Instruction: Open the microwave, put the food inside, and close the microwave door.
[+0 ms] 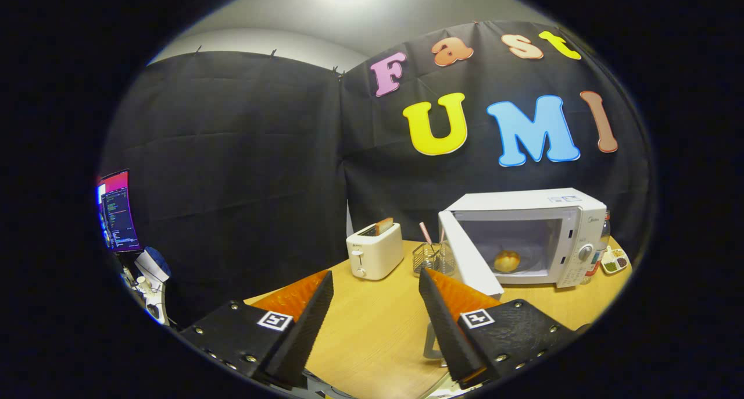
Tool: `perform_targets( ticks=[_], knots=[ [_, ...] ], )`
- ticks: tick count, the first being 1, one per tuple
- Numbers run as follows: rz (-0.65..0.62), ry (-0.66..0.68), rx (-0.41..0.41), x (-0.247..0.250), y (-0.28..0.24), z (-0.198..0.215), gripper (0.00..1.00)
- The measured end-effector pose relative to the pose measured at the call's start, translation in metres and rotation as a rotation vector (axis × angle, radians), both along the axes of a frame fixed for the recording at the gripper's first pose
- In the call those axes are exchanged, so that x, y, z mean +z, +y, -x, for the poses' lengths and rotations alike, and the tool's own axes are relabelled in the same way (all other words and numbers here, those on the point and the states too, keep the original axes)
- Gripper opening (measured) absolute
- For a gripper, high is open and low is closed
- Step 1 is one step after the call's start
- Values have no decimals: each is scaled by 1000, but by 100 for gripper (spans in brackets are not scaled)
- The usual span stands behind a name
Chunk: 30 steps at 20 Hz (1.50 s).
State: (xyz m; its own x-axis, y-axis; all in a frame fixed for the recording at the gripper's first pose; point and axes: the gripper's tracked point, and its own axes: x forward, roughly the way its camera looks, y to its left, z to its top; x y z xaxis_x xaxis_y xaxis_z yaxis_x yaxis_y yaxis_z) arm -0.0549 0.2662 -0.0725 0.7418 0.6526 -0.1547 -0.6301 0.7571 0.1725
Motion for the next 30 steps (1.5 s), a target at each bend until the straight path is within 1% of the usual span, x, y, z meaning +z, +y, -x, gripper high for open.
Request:
perform_targets(
  ticks=[2, 3, 4, 5, 6, 11, 13, 16, 23, 30],
  knots=[
    [20, 40, 17, -15, 3, 1, 48],
    [39, 62, 27, -25, 4, 1, 45],
    [62, 62, -6, -28, -6, -3, 46],
    [71, 61, -26, -32, -12, -9, 25],
    [75, 88, -21, -42, -13, -11, 4],
    [70, 141, -17, -56, -28, -24, 3],
    [100, 134, -38, -60, -40, -30, 3],
    [90, 157, -59, -67, -56, -42, 3],
    [97, 170, -154, -70, -100, -79, 3],
    [100, 174, -240, -74, -136, -126, 3]
  ],
)
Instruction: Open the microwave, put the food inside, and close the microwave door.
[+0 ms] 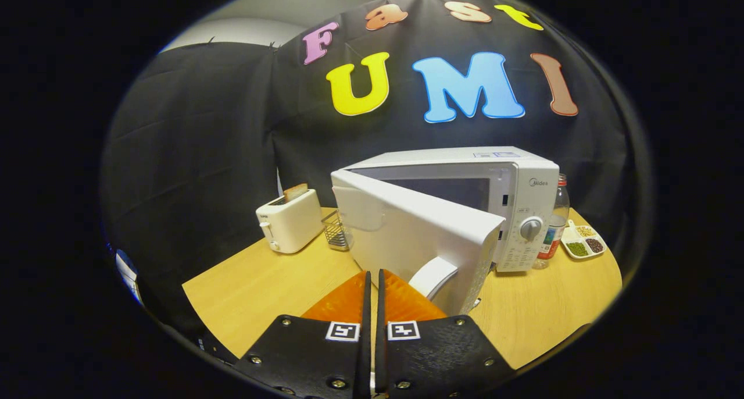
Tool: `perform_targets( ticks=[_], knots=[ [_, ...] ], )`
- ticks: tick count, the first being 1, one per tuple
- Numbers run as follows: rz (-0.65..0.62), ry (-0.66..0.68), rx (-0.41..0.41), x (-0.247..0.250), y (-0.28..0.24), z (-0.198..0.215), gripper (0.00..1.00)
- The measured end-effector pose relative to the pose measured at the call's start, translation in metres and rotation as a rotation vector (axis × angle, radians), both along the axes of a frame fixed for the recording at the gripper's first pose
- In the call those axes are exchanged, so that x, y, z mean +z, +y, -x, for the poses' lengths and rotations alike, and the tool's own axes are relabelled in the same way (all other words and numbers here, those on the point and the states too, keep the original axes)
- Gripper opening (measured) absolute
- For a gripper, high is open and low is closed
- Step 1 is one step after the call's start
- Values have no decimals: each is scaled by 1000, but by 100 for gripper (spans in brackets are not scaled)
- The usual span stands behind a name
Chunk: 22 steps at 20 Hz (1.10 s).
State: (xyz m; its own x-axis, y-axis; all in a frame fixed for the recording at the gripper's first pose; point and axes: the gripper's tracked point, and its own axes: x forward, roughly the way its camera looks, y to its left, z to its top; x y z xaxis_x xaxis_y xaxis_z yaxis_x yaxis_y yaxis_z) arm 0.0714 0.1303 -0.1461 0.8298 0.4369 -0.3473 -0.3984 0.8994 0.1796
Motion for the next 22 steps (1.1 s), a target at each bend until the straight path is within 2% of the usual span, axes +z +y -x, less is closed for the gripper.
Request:
perform_targets(
  ticks=[8, 22],
  knots=[
    [4, -2, -94, -7, -26, -63, 3],
    [1, -4, -207, -15, -39, -162, 3]
  ],
)
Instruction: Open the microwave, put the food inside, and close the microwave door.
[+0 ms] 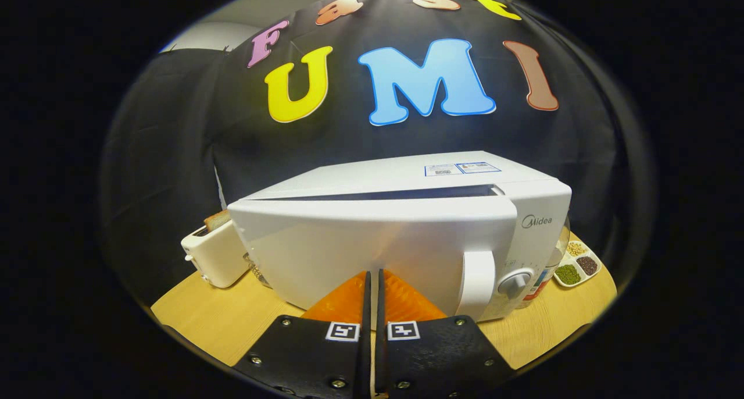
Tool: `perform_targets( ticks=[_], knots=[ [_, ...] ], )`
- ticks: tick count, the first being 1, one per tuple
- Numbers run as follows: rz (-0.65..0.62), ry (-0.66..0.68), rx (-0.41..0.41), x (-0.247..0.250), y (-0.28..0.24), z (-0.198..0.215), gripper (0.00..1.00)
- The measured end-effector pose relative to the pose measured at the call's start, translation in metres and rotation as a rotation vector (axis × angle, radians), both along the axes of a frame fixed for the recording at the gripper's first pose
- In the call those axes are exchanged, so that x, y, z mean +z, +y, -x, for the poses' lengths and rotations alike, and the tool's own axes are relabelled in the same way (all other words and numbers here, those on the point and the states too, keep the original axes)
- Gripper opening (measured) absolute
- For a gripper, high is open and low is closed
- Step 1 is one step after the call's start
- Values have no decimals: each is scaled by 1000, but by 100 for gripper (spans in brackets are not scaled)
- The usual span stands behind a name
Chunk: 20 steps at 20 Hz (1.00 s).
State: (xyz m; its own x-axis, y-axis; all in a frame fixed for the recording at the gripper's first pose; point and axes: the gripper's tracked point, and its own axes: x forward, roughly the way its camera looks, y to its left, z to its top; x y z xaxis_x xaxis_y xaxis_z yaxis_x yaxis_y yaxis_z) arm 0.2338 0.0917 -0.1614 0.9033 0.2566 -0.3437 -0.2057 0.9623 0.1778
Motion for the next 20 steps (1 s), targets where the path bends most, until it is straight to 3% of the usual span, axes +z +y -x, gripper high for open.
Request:
perform_targets(
  ticks=[14, 20],
  knots=[
    [132, -26, -22, -4, -4, -19, 3],
    [139, -46, -32, 12, 1, -3, 3]
  ],
)
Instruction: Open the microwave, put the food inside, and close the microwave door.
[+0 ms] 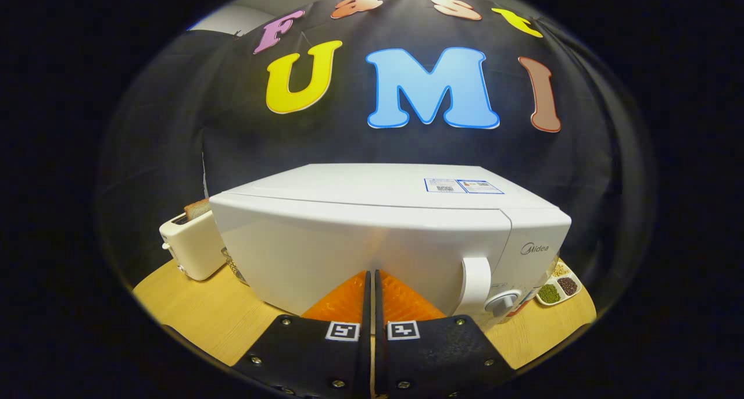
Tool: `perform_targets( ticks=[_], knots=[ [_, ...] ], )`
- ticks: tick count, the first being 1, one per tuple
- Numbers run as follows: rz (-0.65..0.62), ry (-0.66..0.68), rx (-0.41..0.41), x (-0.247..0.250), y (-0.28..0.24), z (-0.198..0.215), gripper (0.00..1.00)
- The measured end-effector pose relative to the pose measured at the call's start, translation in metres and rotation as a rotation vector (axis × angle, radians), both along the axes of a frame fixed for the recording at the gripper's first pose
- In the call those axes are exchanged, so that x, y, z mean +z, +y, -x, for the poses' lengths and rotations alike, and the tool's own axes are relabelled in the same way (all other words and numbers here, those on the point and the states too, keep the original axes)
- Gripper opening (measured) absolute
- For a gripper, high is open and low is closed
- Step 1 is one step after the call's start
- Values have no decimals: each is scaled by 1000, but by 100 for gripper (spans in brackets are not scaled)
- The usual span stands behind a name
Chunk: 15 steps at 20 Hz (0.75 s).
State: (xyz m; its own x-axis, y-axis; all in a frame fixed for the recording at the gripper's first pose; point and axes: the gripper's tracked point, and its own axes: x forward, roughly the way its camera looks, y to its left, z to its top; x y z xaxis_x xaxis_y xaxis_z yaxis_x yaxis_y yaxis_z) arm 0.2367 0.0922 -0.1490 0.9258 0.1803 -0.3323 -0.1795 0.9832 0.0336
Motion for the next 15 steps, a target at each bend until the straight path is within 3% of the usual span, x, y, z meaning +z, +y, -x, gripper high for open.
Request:
perform_targets(
  ticks=[8, 15],
  knots=[
    [-41, -107, -16, 64, 0, 86, 3],
    [-43, -147, -61, 88, -15, 159, 3]
  ],
)
